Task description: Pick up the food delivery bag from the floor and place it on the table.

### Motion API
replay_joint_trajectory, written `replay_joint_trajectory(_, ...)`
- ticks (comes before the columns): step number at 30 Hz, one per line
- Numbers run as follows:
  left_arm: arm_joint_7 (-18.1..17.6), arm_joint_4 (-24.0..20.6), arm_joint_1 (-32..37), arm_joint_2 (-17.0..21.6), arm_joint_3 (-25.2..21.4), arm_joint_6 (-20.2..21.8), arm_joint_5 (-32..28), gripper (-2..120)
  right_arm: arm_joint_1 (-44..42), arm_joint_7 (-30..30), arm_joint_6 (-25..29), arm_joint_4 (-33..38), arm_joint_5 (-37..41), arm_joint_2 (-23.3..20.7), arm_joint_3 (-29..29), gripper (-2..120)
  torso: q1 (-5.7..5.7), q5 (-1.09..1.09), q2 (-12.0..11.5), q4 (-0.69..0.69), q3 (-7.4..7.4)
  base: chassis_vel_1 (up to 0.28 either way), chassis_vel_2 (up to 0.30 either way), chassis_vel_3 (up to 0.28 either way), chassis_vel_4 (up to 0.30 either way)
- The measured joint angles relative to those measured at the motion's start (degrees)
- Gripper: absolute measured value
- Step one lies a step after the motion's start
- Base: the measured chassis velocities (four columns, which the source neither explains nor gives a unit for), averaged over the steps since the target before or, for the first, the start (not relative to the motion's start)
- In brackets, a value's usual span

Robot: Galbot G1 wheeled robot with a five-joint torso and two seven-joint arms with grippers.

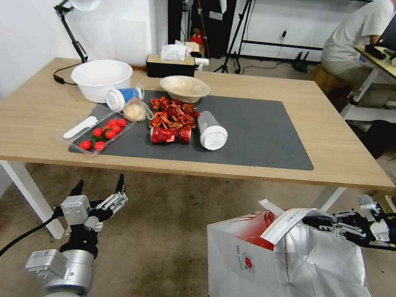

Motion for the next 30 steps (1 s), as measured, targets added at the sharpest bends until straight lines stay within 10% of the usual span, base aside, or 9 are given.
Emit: replay_joint_trajectory(30,-0.16,-1.25,0.88,-0.17,-0.61,-0.69,0.87,100,-6.63,-1.93,-2.50,5.39,14.09,-3.10,10.38,0,-0.13,0.00,-0.30,0.00,-0.17,0.000,0.000,0.000,0.000)
